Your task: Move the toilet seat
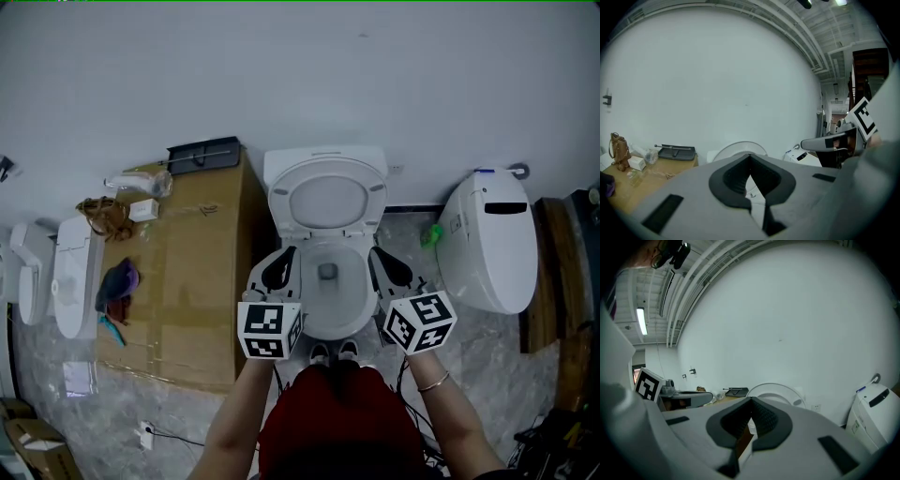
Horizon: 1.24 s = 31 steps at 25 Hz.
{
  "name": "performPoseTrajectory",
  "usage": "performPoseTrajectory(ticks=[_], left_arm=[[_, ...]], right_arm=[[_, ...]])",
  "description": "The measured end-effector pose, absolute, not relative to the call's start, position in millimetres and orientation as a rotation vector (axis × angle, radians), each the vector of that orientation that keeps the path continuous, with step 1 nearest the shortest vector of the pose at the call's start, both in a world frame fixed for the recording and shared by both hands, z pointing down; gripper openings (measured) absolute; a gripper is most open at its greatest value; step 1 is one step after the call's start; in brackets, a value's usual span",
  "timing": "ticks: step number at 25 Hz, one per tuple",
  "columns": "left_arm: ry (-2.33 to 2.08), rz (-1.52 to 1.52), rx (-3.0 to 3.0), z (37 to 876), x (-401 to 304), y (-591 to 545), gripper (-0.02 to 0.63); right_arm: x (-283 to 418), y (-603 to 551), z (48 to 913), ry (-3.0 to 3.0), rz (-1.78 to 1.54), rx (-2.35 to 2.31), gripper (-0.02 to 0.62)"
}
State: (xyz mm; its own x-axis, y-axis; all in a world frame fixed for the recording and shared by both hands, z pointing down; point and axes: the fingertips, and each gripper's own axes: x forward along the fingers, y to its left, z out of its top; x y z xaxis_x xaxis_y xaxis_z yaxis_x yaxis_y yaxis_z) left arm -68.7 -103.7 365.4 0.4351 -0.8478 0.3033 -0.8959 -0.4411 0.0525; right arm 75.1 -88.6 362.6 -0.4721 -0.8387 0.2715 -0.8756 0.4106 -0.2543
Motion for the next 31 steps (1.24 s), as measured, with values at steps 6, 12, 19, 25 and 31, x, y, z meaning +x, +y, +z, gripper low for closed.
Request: performPoseTrajectory(ticks=[6, 12, 19, 25, 31], left_arm=[[-1.569, 0.297, 2.476, 346, -81, -73, 0.026], [-1.583, 0.279, 2.480, 337, -89, -56, 0.026], [-1.561, 0.284, 2.515, 335, -92, -44, 0.026], [-1.546, 0.264, 2.534, 330, -97, -40, 0.026], [-1.549, 0.251, 2.534, 331, -103, -40, 0.026]], right_arm=[[75, -64, 346, -2.558, 0.518, 1.595, 0.017], [69, -45, 335, -2.560, 0.456, 1.590, 0.015], [58, -32, 329, -2.555, 0.408, 1.602, 0.015], [56, -26, 329, -2.546, 0.416, 1.637, 0.015], [57, -23, 333, -2.529, 0.416, 1.651, 0.015]])
